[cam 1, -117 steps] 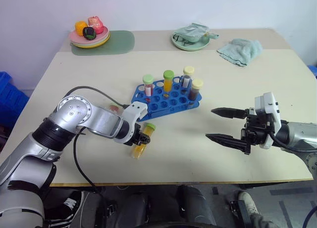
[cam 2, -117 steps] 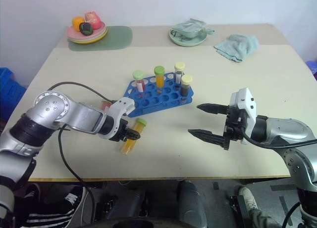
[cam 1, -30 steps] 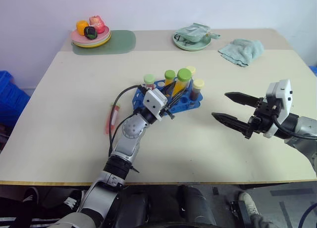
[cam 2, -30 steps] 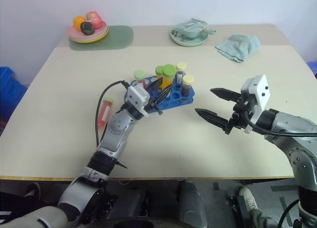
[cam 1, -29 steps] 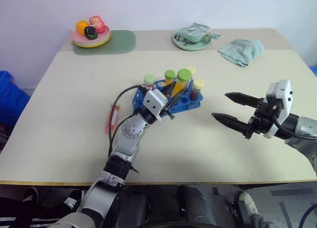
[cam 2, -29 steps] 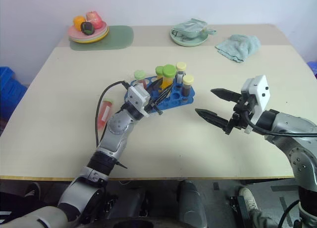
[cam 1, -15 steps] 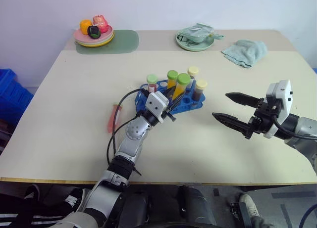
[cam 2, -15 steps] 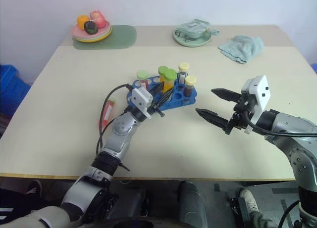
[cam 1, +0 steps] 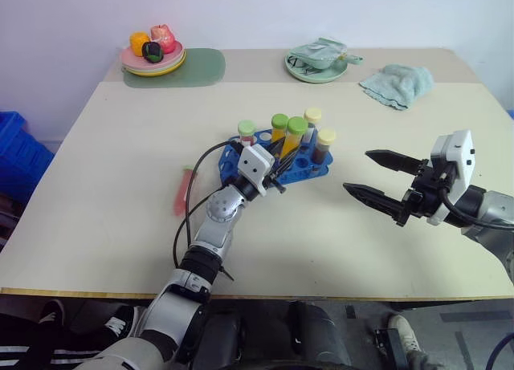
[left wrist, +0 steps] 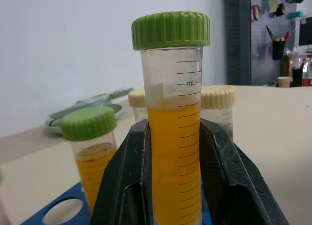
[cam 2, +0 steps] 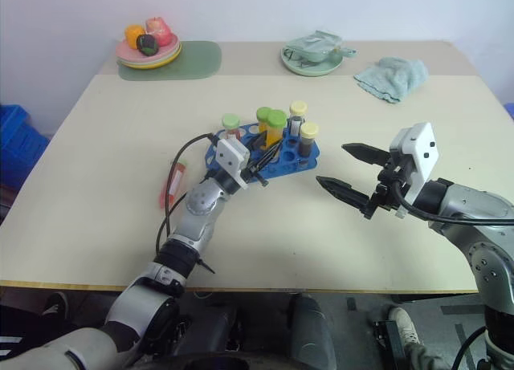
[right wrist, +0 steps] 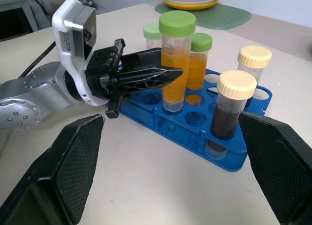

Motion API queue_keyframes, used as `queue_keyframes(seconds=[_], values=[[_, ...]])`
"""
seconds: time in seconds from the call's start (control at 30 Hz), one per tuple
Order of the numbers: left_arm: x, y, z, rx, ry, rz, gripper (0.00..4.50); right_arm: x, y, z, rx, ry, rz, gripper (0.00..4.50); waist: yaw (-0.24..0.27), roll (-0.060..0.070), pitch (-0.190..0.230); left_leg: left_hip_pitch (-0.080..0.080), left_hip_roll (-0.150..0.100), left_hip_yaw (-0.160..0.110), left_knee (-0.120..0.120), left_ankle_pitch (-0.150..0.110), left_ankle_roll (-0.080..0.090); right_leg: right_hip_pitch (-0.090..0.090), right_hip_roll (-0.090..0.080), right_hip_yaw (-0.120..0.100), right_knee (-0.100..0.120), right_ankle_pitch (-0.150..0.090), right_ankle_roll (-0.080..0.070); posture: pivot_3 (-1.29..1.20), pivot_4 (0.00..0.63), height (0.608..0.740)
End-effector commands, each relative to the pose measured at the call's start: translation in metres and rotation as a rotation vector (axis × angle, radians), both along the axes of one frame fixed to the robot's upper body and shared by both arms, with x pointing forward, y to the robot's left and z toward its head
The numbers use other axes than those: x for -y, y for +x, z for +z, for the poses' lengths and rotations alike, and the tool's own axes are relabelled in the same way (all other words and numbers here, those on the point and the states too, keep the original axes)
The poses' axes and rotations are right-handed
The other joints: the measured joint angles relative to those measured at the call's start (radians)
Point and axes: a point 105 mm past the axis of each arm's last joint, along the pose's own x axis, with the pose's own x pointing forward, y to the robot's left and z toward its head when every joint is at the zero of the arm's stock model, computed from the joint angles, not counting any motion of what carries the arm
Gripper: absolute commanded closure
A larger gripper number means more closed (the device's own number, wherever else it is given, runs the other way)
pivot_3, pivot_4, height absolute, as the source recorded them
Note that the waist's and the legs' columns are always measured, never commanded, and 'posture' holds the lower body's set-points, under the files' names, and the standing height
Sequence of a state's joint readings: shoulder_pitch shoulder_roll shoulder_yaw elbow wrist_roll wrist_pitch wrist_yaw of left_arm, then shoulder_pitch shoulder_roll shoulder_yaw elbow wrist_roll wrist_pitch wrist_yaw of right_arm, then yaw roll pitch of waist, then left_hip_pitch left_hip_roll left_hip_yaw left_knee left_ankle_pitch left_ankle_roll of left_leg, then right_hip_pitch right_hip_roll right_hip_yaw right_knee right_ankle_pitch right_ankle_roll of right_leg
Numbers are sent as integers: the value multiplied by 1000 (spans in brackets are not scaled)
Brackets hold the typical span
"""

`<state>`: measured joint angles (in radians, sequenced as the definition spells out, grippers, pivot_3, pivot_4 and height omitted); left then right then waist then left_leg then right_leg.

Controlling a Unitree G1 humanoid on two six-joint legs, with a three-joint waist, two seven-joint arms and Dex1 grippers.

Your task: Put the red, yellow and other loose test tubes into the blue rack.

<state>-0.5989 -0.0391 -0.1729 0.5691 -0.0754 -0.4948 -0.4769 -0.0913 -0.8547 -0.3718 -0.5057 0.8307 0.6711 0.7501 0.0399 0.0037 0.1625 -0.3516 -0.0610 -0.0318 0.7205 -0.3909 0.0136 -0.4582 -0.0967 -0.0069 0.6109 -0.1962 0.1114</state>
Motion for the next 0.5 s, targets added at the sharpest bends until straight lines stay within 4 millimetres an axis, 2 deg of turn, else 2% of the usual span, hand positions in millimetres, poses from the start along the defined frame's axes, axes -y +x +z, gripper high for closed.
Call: queue_keyframes(seconds=[0.03, 0.2, 0.5], values=[[5, -4, 13, 41, -37, -24, 3743, -1, -4, 13, 62, -1, 1, 0, 0, 0, 0, 0, 0, 0, 0, 0, 0, 0, 0, 0, 0, 0, 0, 0, 150, 740], [7, -9, 7, 31, -22, -39, 3743, 0, -4, 14, 63, -2, -5, 0, -1, 0, 0, 0, 0, 0, 0, 0, 0, 0, 0, 0, 0, 0, 0, 0, 150, 740], [-1, -10, 3, 8, -22, -15, 3743, 0, -3, 16, 73, -1, -9, 0, 0, 0, 0, 0, 0, 0, 0, 0, 0, 0, 0, 0, 0, 0, 0, 0, 150, 740]])
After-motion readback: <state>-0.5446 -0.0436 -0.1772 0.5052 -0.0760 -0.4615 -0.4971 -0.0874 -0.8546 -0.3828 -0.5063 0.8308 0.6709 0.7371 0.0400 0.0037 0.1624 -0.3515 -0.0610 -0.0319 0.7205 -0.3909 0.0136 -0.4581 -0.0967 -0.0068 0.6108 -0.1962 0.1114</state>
